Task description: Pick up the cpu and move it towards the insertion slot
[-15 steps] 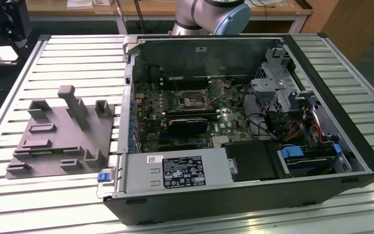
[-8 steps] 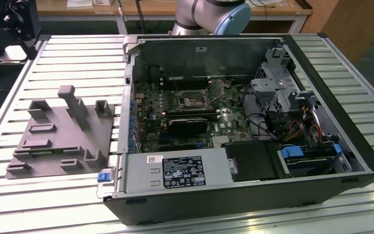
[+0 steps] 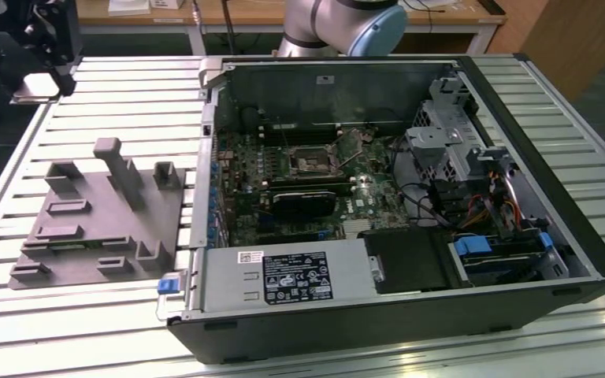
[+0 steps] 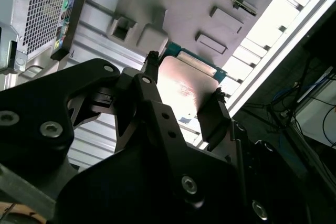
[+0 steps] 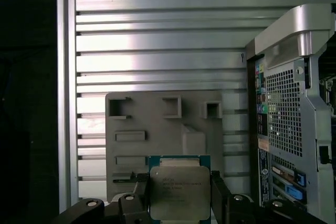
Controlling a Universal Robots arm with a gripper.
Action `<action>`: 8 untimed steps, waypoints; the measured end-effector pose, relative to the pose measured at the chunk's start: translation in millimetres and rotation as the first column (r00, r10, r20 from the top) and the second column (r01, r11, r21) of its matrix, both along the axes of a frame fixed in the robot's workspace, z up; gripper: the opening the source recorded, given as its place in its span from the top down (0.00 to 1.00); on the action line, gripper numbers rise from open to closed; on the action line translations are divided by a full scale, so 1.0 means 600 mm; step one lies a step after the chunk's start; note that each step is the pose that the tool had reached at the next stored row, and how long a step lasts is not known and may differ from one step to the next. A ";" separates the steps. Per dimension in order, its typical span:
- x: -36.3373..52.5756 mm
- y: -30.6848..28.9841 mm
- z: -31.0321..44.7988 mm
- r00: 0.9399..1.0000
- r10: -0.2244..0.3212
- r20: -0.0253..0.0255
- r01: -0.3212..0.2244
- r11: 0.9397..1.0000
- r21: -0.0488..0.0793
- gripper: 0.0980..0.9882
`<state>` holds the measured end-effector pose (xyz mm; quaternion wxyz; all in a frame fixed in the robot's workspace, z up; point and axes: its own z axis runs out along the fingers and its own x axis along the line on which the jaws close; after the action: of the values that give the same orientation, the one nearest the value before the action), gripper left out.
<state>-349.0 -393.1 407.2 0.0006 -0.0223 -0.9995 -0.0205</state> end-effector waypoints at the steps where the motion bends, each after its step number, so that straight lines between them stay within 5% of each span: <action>1: 0.003 0.0000 0.000 1.000 0.000 0.000 0.000 1.000 0.000 0.50; 8: 0.027 0.0000 0.000 1.000 0.000 0.000 0.000 1.000 0.000 0.50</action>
<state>-333.0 -393.0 407.2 0.0006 -0.0223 -0.9995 -0.0204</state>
